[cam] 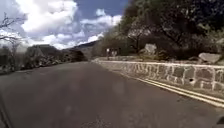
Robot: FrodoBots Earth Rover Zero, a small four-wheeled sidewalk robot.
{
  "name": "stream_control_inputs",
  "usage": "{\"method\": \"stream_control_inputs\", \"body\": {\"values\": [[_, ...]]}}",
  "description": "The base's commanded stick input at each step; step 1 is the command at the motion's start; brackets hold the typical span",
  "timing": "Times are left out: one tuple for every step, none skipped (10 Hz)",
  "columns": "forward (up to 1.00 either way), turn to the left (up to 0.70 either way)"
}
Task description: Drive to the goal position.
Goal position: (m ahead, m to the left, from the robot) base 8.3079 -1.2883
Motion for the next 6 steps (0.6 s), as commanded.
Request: {"method": "stream_control_inputs", "body": {"values": [[0.00, 0.00], [0.00, 0.00], [0.00, 0.00], [0.00, 0.00], [0.00, 0.00], [0.00, 0.00]]}}
